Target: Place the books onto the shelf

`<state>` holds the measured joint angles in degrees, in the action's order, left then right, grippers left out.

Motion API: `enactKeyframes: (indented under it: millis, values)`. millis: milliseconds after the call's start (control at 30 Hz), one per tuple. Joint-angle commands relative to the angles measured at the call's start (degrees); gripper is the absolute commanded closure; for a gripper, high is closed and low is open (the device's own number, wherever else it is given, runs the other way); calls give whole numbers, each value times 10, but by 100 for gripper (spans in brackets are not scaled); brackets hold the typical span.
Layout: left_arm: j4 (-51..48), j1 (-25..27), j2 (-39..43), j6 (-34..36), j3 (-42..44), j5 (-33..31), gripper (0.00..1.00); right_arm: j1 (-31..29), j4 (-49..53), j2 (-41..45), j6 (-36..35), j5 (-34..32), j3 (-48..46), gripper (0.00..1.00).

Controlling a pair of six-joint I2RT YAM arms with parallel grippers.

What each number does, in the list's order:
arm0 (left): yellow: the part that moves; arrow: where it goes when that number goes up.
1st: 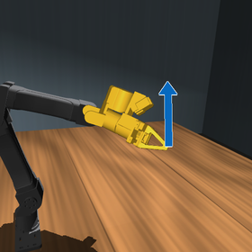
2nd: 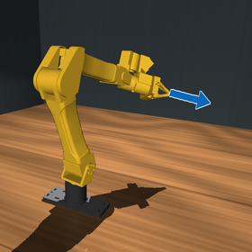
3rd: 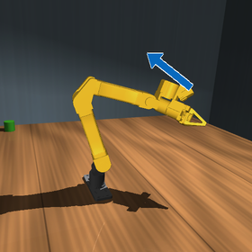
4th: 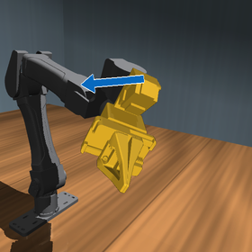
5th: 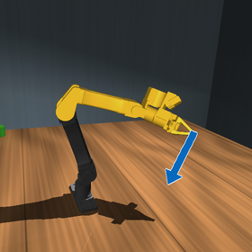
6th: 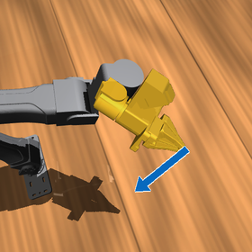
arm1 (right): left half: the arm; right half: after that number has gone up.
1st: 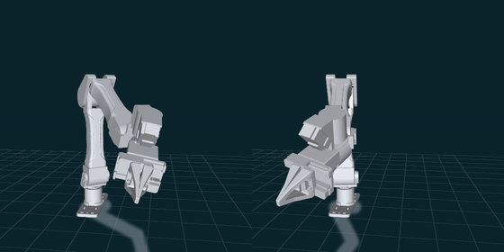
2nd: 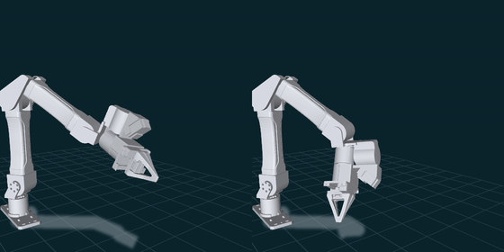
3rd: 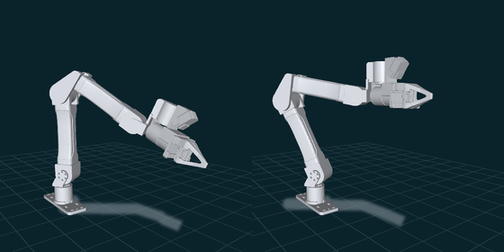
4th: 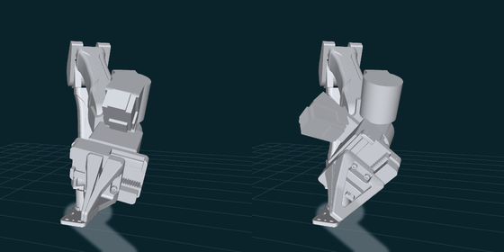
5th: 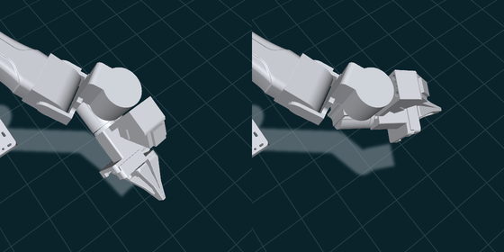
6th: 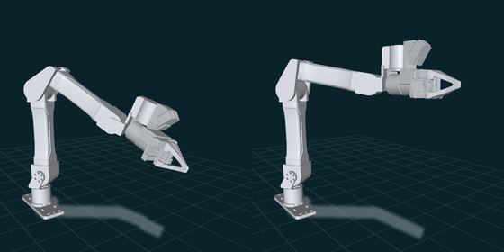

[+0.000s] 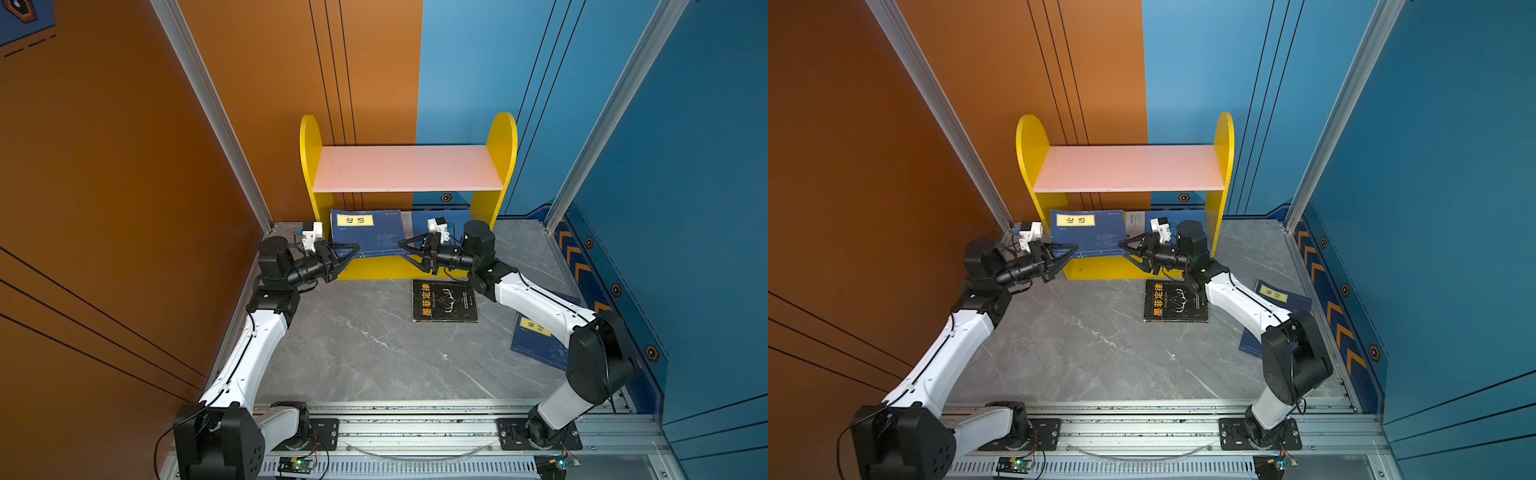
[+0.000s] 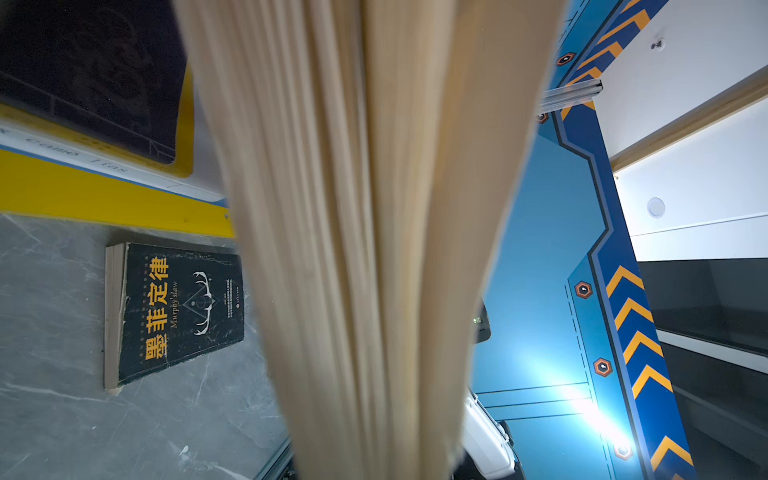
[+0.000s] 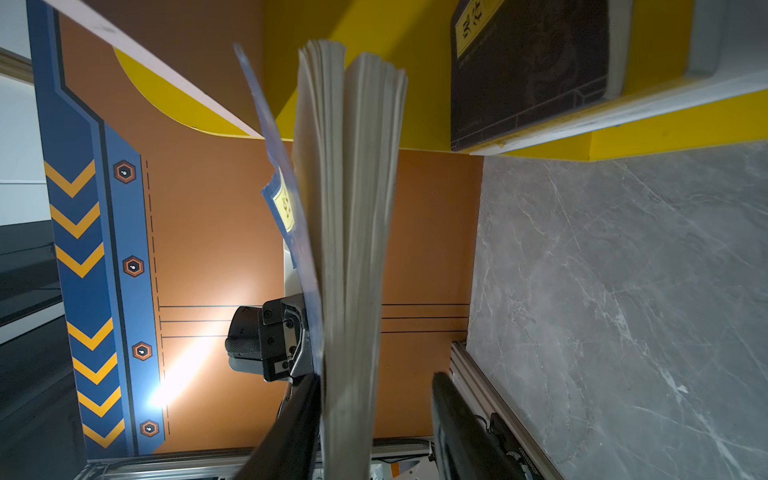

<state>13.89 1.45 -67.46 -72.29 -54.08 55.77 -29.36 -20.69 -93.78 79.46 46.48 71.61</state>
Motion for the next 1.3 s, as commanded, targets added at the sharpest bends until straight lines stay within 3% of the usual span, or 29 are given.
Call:
enactKeyframes:
  millis: [0, 133, 900, 1033, 1200, 1267]
  values:
    - [46, -6, -6, -3, -8, 41, 95, -8, -25, -10, -3, 6, 23, 59]
    - [50, -10, -16, -1, -13, 54, 95, -7, -23, -12, -5, 3, 25, 67]
    - [63, -29, -75, -3, -34, 73, 96, -6, 10, -6, -33, 4, 18, 84]
    - [11, -31, -75, 11, -45, 49, 76, -5, 21, -3, -42, -18, 20, 88]
    - [-188, -33, -40, 127, -107, -21, 38, -4, 77, 17, -99, -83, 27, 94]
    - [-273, -36, -28, 168, -132, -59, 35, -4, 74, 17, -103, -97, 30, 94]
